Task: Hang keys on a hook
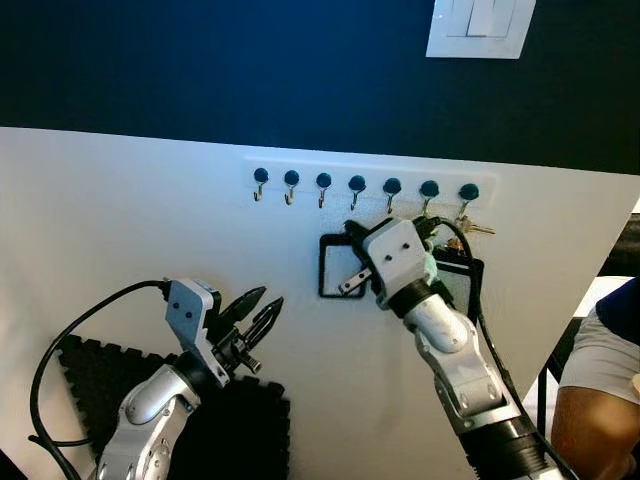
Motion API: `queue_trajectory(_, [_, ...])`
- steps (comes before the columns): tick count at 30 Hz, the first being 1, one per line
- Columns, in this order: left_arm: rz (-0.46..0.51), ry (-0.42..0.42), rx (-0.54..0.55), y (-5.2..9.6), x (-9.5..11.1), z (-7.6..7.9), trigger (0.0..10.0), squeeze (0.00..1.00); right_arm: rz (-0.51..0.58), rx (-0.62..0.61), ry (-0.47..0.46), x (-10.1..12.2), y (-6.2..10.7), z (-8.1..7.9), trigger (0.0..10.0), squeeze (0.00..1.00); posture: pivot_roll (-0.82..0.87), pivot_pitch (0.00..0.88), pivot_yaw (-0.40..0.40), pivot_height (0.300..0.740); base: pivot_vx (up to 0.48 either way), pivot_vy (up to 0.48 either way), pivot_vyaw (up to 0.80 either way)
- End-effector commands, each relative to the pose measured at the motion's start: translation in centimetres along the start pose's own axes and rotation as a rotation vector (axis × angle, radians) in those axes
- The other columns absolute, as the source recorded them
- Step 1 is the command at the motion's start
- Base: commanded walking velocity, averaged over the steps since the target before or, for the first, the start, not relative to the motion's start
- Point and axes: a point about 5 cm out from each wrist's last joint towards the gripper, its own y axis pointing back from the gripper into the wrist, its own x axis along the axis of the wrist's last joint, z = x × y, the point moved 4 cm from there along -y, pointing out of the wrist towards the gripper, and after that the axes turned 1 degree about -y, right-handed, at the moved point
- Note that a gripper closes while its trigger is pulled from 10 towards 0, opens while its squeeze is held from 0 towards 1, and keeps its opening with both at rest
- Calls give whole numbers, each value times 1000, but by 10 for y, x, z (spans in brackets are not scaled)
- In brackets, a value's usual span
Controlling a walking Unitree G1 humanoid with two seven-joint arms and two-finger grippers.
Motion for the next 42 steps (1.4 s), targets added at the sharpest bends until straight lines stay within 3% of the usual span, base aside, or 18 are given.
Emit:
queue_trajectory(1, [-22,-12,-2,3,-3,0,10000,0,22,28,4,4,0,-6,10000,0,40,49,8,740,0,0,0])
queue_trajectory(10, [-35,-18,3,4,-4,-1,10000,0,32,21,-13,5,1,-6,10000,0,46,56,6,740,0,0,0])
queue_trajectory(14, [-66,-24,2,7,-10,-1,10000,0,-169,49,-95,-32,14,-22,10000,0,44,56,9,740,0,0,0])
queue_trajectory(15, [-66,-24,2,7,-10,-1,10000,0,-169,49,-95,-32,14,-22,10000,0,44,56,9,740,0,0,0])
queue_trajectory(16, [-97,-35,-6,9,-15,-1,10000,0,-344,78,-177,-69,37,-43,10000,0,44,57,8,740,0,0,0])
queue_trajectory(17, [-97,-35,-6,9,-15,-1,10000,0,-344,78,-177,-69,37,-43,10000,0,44,57,8,740,0,0,0])
queue_trajectory(19, [-113,-42,-10,10,-18,0,10000,0,-409,81,-220,-84,48,-52,10000,0,44,57,8,740,0,0,0])
queue_trajectory(20, [-142,-51,-22,12,-23,1,10000,0,-481,83,-256,-99,64,-62,10000,0,47,59,6,740,0,0,0])
queue_trajectory(21, [-142,-51,-22,12,-23,1,10000,0,-481,83,-256,-99,64,-62,10000,0,47,59,6,740,0,0,0])
queue_trajectory(26, [-317,-88,-71,26,-53,6,10000,0,-800,47,-411,-157,148,-103,10000,0,42,65,10,740,0,0,0])
queue_trajectory(28, [-345,-93,-71,28,-57,6,10000,0,-841,36,-421,-162,158,-106,10000,0,42,65,10,740,0,0,0])
queue_trajectory(29, [-426,-127,-85,33,-70,8,10000,0,-1023,-66,-351,-188,192,-100,10000,0,42,66,12,740,0,0,0])
queue_trajectory(30, [-426,-127,-85,33,-70,8,10000,0,-1023,-66,-351,-188,192,-100,10000,0,42,66,12,740,0,0,0])
queue_trajectory(32, [-473,-150,-89,37,-79,10,10000,0,-1149,-208,-301,-204,219,-83,10000,0,48,70,13,740,0,0,0])
queue_trajectory(34, [-483,-152,-85,38,-81,10,10000,0,-1166,-243,-292,-206,224,-77,10000,0,46,71,14,740,0,0,0])
queue_trajectory(40, [-506,-136,-89,40,-91,19,10000,0,-1194,-495,282,-201,242,-9,10000,0,37,75,17,740,0,0,0])
queue_trajectory(41, [-508,-136,-91,40,-91,20,10000,0,-1198,-528,346,-199,245,-3,10000,0,38,75,17,740,0,0,0])
queue_trajectory(42, [-508,-136,-91,40,-91,20,10000,0,-1198,-528,346,-199,245,-3,10000,0,38,75,17,740,0,0,0])
